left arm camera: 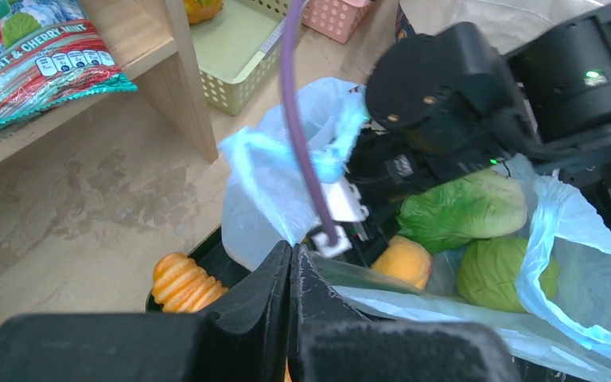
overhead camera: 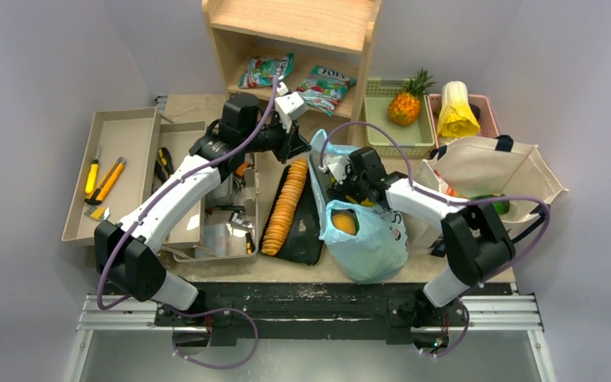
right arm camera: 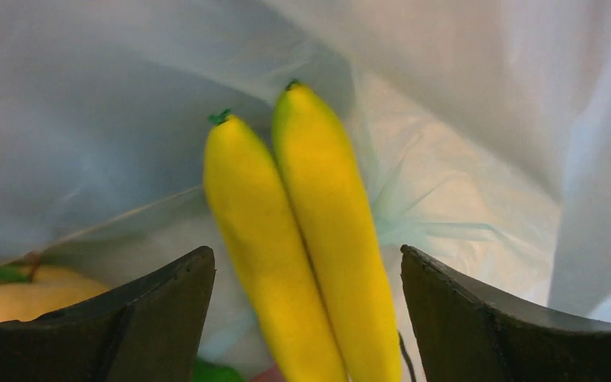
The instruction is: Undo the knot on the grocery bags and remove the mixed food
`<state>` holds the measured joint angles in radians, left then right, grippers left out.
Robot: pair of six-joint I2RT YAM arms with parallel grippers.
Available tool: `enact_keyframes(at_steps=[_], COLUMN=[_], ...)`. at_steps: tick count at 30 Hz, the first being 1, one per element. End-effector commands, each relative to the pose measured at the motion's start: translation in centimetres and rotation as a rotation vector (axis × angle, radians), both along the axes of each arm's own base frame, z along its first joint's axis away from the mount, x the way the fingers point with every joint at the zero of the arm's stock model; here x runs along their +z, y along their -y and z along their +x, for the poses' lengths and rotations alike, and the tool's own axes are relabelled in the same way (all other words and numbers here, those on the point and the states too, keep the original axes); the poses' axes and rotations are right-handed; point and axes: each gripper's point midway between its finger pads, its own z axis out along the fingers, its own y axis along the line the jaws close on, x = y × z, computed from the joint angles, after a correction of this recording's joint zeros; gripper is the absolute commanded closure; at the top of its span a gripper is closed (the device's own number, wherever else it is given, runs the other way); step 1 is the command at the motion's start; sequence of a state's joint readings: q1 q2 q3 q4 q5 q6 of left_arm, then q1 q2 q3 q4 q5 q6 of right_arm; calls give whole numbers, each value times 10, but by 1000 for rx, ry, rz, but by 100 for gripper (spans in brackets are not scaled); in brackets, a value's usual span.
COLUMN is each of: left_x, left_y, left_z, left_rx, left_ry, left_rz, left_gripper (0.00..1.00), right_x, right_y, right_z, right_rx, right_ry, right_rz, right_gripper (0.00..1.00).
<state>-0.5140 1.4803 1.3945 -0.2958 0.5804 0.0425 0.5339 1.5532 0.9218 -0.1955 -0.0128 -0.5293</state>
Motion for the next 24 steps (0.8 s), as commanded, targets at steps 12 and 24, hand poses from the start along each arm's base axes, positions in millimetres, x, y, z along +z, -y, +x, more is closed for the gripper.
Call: enact_keyframes(at_steps=[12,24], left_x=[19,9], left_y=[7,4], left_z=[1,8], left_rx=[-41,2], left_ry=[65,29], left_rz=[-17,4], left_gripper=[100,100], right_x=[-47,68], right_y=[8,-17], right_z=[26,8], right_rx=[37,150], right_ry=[-229,-13], right_rz=[-33,174], right_gripper=[24,93])
